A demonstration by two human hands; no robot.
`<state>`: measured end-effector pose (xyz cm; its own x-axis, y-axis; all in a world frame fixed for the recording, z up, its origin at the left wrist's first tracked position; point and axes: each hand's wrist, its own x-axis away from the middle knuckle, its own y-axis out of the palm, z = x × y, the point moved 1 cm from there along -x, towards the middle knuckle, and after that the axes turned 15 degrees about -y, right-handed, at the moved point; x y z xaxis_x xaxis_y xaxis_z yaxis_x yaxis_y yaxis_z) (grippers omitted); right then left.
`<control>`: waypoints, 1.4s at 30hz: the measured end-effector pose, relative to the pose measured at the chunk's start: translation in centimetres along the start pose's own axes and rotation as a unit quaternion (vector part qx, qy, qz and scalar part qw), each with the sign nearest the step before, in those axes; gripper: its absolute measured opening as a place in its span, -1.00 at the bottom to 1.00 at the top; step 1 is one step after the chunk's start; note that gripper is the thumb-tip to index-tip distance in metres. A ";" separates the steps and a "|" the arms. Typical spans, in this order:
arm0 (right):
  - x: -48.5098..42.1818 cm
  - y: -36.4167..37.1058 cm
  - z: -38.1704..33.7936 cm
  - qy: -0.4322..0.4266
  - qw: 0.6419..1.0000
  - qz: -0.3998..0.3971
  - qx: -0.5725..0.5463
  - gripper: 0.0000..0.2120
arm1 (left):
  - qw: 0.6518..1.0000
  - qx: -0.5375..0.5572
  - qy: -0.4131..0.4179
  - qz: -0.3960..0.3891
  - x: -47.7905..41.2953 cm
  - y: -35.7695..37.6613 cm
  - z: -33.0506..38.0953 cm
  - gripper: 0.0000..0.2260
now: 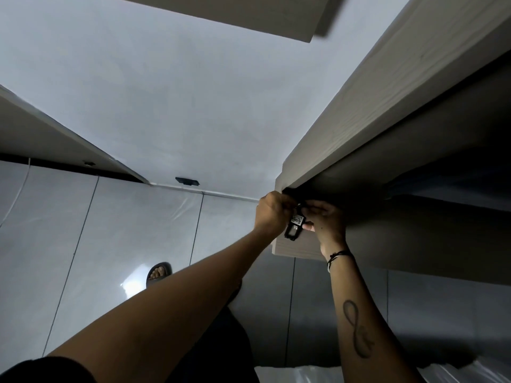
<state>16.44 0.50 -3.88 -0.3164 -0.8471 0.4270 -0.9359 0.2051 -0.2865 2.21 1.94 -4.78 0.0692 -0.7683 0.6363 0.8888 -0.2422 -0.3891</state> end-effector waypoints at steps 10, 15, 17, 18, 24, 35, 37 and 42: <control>3.4 4.0 -2.1 -0.010 0.997 -0.081 -0.019 -0.89 | 0.973 0.172 -0.094 -0.119 0.9 -6.4 -4.2 -0.91; 5.3 7.8 -4.2 -0.042 0.991 -0.127 -0.018 -0.91 | 0.962 0.224 -0.087 -0.128 1.6 -11.0 -6.7 -0.87; 6.2 9.7 -5.4 -0.057 0.988 -0.145 -0.017 -0.89 | 0.955 0.256 -0.087 -0.123 2.1 -13.2 -7.6 -0.86; 6.7 10.7 -6.1 -0.066 0.986 -0.155 -0.017 -0.88 | 0.949 0.277 -0.087 -0.121 2.4 -14.4 -7.9 -0.85; 9.4 16.6 -10.7 -0.129 0.976 -0.173 0.000 -0.88 | 0.919 0.372 -0.078 -0.102 4.4 -21.9 -8.7 -0.86; 14.9 23.4 -22.2 -0.235 0.949 -0.203 0.055 -0.87 | 0.896 0.433 -0.013 -0.096 9.0 -34.3 -6.9 -0.84; 16.0 24.0 -24.5 -0.260 0.942 -0.205 0.058 -0.84 | 0.889 0.446 0.015 -0.102 10.0 -36.3 -5.9 -0.82; 18.5 24.5 -29.5 -0.300 0.933 -0.197 0.028 -0.85 | 0.890 0.438 0.058 -0.115 12.3 -40.7 -3.0 -0.79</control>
<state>-16.95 4.30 22.33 0.2092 -0.9769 -0.0433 -0.9465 -0.1912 -0.2601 -34.47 0.60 16.87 -0.1615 -0.8268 0.5388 0.8894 0.1147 0.4426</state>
